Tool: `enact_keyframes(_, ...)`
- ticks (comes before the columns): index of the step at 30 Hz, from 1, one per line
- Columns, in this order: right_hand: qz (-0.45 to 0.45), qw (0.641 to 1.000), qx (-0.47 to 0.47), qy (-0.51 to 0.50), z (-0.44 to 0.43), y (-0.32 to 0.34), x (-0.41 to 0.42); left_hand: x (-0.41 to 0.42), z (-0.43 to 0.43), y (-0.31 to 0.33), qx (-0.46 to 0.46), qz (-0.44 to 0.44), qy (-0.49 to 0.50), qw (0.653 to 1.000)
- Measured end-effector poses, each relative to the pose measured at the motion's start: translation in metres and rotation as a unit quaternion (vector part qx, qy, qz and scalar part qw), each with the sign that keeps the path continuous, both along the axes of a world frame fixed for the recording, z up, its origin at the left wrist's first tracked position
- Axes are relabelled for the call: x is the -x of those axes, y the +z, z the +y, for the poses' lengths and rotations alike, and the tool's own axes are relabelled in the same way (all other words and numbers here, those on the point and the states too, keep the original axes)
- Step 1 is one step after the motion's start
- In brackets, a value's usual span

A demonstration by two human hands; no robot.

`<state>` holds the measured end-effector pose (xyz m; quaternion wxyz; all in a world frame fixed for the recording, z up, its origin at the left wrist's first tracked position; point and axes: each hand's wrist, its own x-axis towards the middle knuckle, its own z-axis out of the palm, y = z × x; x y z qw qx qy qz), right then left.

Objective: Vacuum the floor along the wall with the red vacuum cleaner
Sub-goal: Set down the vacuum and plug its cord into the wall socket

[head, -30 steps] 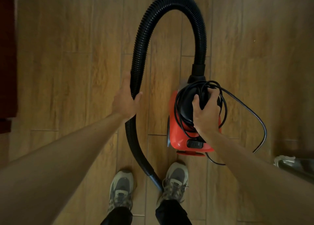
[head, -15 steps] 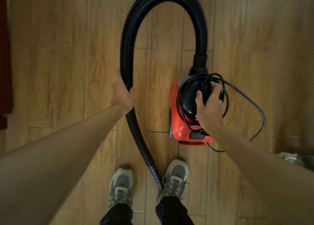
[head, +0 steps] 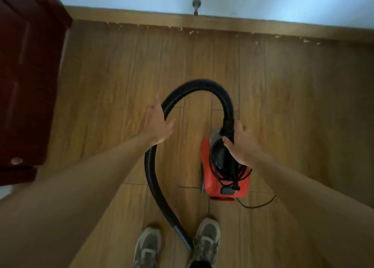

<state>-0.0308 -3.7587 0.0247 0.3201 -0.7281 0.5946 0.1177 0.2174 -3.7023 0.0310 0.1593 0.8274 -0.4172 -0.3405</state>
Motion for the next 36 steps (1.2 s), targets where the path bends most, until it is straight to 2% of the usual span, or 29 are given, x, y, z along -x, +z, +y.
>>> enact_keyframes(4, 0.017, 0.998, 0.038, 0.039, -0.041, 0.097, -0.028, -0.024, -0.03, 0.092, -0.013, -0.04, -0.082, 0.996)
enact_keyframes(8, 0.021, 0.992, 0.103, 0.069, -0.078, 0.223, -0.053, -0.057, -0.056, 0.203, -0.012, -0.083, -0.16, 0.983)
enact_keyframes(15, 0.04, 0.968, 0.234, 0.079, -0.109, 0.45, -0.081, -0.108, -0.091, 0.426, 0.056, -0.235, -0.247, 0.938)
enact_keyframes(20, 0.052, 0.95, 0.301, 0.067, -0.089, 0.58, -0.079, -0.123, -0.076, 0.548, 0.099, -0.312, -0.286, 0.901)
enact_keyframes(24, 0.084, 0.942, 0.32, 0.054, -0.063, 0.653, -0.063, -0.127, -0.062, 0.617, 0.096, -0.37, -0.318, 0.868)
enact_keyframes(36, 0.147, 0.913, 0.38, 0.023, 0.014, 0.791, 0.009, -0.052, -0.031, 0.747, 0.17, -0.388, -0.382, 0.821)
